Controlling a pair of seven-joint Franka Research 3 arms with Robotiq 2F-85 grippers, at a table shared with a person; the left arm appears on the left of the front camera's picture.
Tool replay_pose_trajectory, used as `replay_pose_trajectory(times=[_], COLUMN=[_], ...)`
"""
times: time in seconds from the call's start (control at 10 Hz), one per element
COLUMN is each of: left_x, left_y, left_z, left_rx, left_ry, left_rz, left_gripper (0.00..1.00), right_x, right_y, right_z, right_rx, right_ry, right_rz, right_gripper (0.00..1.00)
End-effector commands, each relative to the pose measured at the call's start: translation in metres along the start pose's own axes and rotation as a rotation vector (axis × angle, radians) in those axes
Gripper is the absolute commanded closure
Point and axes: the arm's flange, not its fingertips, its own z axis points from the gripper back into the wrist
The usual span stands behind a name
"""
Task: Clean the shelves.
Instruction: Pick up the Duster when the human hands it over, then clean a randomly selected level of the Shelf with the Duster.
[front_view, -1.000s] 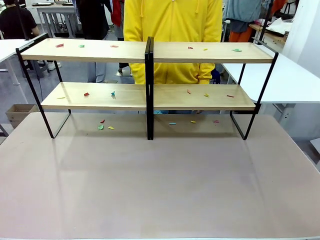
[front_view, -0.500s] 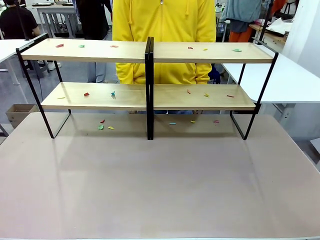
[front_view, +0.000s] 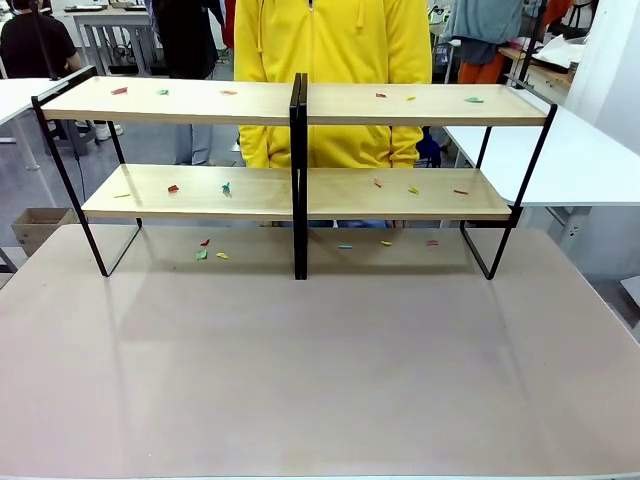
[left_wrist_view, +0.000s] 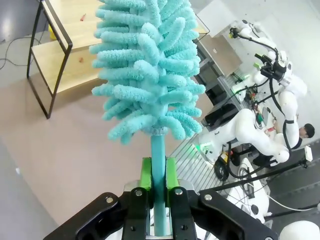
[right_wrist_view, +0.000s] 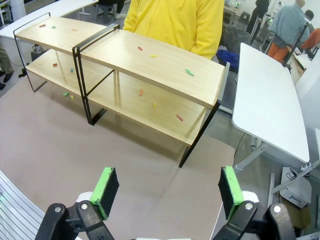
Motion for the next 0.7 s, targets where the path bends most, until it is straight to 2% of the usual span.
replay_pose_trajectory(times=[0.0,0.6], left_x=[-0.0008,-0.0008], left_y=[-0.0029,-0.0029], left_z=[0.0042,0.0042], left_rx=[0.002,0.002], left_ry=[0.009,0.009], left_rz=[0.000,0.000], left_gripper=[1.00,1.00], right_x=[0.0002,0.0002], right_y=[-0.0012,-0.0012], right_z=[0.0003,0.0003], right_rx=[0.005,0.005], right_ry=[-0.003,-0.003], right_rz=[-0.003,-0.003], right_gripper=[0.00,0.00])
